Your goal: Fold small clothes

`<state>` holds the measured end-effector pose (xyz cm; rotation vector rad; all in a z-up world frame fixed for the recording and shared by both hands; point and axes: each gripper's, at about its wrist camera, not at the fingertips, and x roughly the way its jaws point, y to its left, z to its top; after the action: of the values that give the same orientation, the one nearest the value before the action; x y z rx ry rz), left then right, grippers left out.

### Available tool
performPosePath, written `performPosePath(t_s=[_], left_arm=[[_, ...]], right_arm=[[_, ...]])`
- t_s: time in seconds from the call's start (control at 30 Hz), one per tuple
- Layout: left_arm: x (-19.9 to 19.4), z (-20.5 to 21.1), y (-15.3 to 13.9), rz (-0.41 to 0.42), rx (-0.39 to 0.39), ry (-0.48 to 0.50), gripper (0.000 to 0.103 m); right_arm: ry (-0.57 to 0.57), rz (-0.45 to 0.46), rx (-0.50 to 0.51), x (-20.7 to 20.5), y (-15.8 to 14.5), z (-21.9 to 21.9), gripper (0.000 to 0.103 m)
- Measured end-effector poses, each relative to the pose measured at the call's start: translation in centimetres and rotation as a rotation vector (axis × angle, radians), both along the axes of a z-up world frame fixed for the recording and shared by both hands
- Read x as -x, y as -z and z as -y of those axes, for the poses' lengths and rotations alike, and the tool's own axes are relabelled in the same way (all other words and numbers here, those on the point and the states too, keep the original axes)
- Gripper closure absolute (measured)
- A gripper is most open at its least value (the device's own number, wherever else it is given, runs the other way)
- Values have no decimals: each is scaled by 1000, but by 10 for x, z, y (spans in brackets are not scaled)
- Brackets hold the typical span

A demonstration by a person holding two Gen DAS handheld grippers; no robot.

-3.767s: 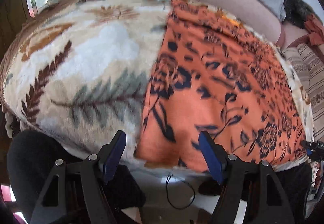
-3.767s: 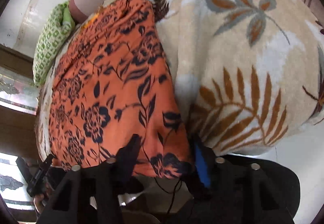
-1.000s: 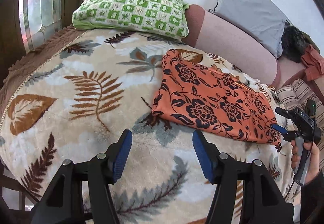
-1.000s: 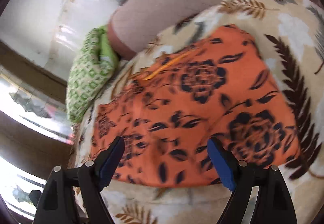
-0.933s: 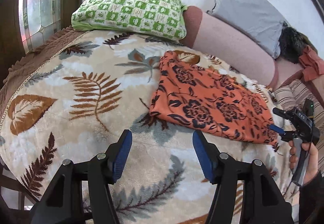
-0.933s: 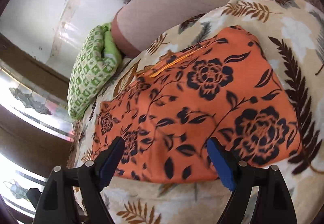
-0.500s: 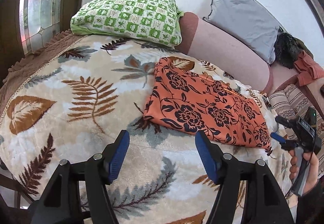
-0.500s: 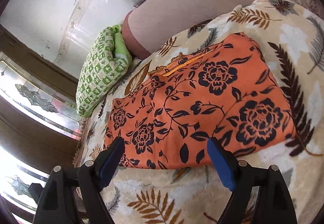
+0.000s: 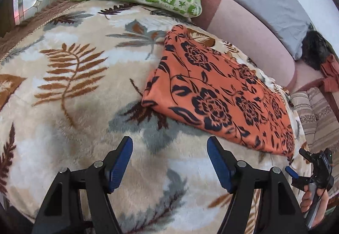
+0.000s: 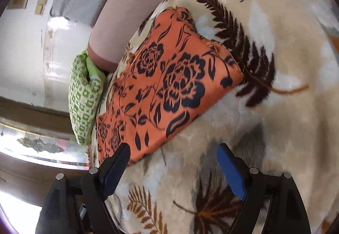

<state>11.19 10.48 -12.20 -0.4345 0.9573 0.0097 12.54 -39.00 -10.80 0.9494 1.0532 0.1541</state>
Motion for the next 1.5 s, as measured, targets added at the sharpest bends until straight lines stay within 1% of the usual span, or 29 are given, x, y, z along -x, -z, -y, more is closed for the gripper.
performPosePath(t_s=[0.1,0.3,0.43,0.53,0.6,0.67,0.77,0.8,0.83,0.87,0.9,0.97,1.0,1.03,1.07,1.1,1.17,1.3,1.37,1.43,1.47,1.5], left_arm=[[-15,-4,7,-15,12,-14,30],[-44,-9,18,-34,45,-49,30],[-56,-13,21,-28,54,-65,30],[-68,-16,21,-25,86,-88,30],[-75,-18,22,-32,109,-109,30],[-81,-19,24,-25,113,-121,30],[-87,-18,24,-16,113,-128,31],[-89,-19,24,-12,118,-135,35],[-91,-20,25,-20,119,-139,50],[-94,-19,26,-35,92,-139,77],[-97,-19,27,-48,74,-127,85],[-100,-19,28,-55,75,-111,90],[-102,-18,26,-57,62,-105,90],[-102,-17,24,-59,51,-100,91],[-104,-15,21,-57,37,-97,92],[-105,-15,17,-51,28,-94,92],[-104,-13,2,-20,6,-91,93],[-86,-3,-44,91,-29,-80,94],[-66,4,-68,148,-38,-71,94],[-38,9,-85,184,-45,-59,94],[-21,10,-88,193,-60,-51,94],[-3,10,-84,183,-66,-51,93]], right_arm=[[32,-29,-25,-10,11,2,17],[73,-24,-46,-19,8,2,17],[89,-39,-56,-27,10,5,17],[109,-44,-71,-34,13,8,17],[139,-63,-89,-39,16,10,17],[161,-50,-118,-43,18,14,17],[196,-63,-146,-50,24,19,17],[199,-61,-146,-53,24,20,17],[203,-62,-137,-55,25,20,17],[207,-61,-135,-59,25,21,17],[211,-52,-128,-61,24,21,19],[188,-50,-85,-67,22,18,42],[181,-62,-75,-71,23,18,71],[177,-73,-65,-74,25,18,78],[167,-74,-50,-78,25,18,79],[157,-71,-31,-80,23,17,83],[135,-36,-6,-84,11,15,86],[116,93,52,-80,-39,7,91],[116,151,69,-69,-65,3,92],[127,193,62,-44,-85,2,93],[126,202,58,-30,-89,1,93],[116,203,64,-14,-90,-1,93]])
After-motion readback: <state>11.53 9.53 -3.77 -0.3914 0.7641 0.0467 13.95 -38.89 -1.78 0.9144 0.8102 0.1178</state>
